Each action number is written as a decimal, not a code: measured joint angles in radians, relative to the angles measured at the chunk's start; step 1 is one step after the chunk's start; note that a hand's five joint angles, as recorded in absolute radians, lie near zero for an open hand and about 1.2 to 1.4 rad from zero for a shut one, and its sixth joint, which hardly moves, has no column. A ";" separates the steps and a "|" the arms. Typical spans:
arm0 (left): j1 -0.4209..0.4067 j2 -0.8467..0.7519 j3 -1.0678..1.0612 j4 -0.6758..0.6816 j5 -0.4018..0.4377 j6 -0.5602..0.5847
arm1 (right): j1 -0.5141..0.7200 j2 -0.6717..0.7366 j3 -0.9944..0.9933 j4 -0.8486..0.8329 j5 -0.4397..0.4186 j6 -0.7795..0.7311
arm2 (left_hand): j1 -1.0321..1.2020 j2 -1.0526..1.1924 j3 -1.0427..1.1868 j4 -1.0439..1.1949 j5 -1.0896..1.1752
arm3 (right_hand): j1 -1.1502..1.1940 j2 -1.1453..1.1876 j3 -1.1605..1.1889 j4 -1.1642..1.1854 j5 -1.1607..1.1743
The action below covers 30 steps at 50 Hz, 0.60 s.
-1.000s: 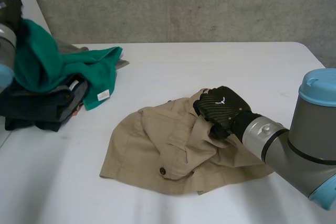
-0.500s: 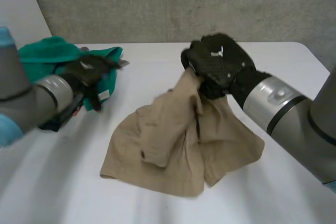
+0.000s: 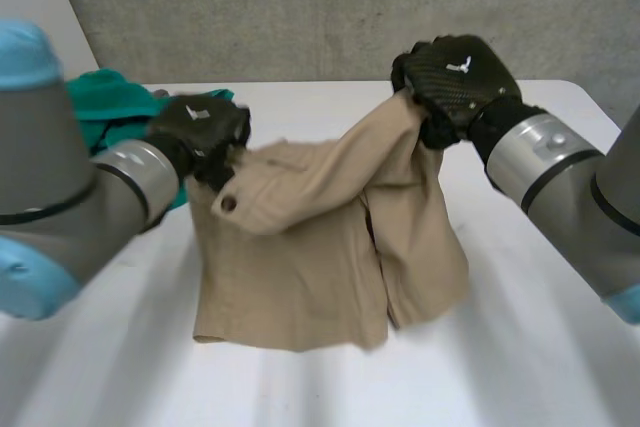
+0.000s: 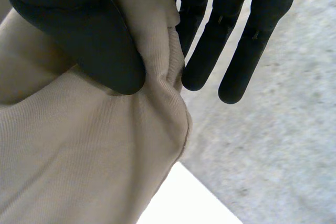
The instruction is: Fold the laundry.
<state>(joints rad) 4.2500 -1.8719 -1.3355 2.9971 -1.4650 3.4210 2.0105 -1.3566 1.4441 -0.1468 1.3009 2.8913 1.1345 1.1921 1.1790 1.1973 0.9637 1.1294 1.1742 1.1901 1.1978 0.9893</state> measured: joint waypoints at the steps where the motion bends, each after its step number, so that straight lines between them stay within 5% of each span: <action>1: -0.002 0.033 -0.005 -0.005 0.000 -0.011 | -0.006 0.011 -0.006 -0.025 0.002 0.006 | 0.000 0.001 0.002 0.000 0.000 | 0.000 0.000 0.000 0.000 0.000; 7: -0.054 0.159 -0.035 -0.011 0.011 -0.083 | -0.016 0.114 -0.040 -0.254 0.009 0.065 | 0.000 0.004 0.007 0.000 0.000 | 0.013 0.000 0.000 0.000 0.000; 13: -0.165 0.090 -0.025 0.004 -0.013 -0.155 | -0.003 0.277 -0.101 -0.540 0.012 0.144 | 0.000 0.004 0.017 0.000 0.000 | 0.012 0.000 -0.001 0.000 0.000; 17: -0.220 -0.025 0.012 0.005 -0.044 -0.186 | 0.001 0.353 -0.138 -0.614 0.012 0.171 | -0.010 -0.020 -0.007 -0.024 -0.009 | -0.077 -0.115 -0.128 -0.119 -0.093; 18: -0.237 -0.077 0.033 0.003 -0.056 -0.197 | 0.003 0.426 -0.181 -0.637 0.013 0.186 | -0.136 -0.182 -0.169 -0.170 -0.116 | -0.353 -0.413 -0.421 -0.424 -0.401; 21: -0.262 -0.178 0.079 -0.011 -0.077 -0.216 | 0.005 0.507 -0.239 -0.586 0.021 0.182 | -0.659 -0.668 -0.650 -0.679 -0.620 | -0.799 -0.856 -0.854 -0.860 -0.824; 24: -0.274 -0.241 0.118 -0.034 -0.084 -0.230 | 0.001 0.561 -0.299 -0.471 0.044 0.155 | -0.895 -0.949 -0.932 -0.960 -0.897 | -0.909 -0.969 -0.980 -0.982 -0.941; 30: -0.261 -0.207 0.133 -0.064 -0.059 -0.238 | -0.014 0.552 -0.374 -0.224 0.117 0.084 | -0.924 -0.990 -0.966 -1.000 -0.913 | -0.909 -0.969 -0.982 -0.985 -0.941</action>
<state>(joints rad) 3.9890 -2.0794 -1.2029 2.9335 -1.5236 3.1826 1.9964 -0.8048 1.0703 -0.3710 1.4177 2.9757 0.2104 0.2023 0.2132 0.1970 0.0503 0.2204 0.2047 0.2081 0.2124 0.0483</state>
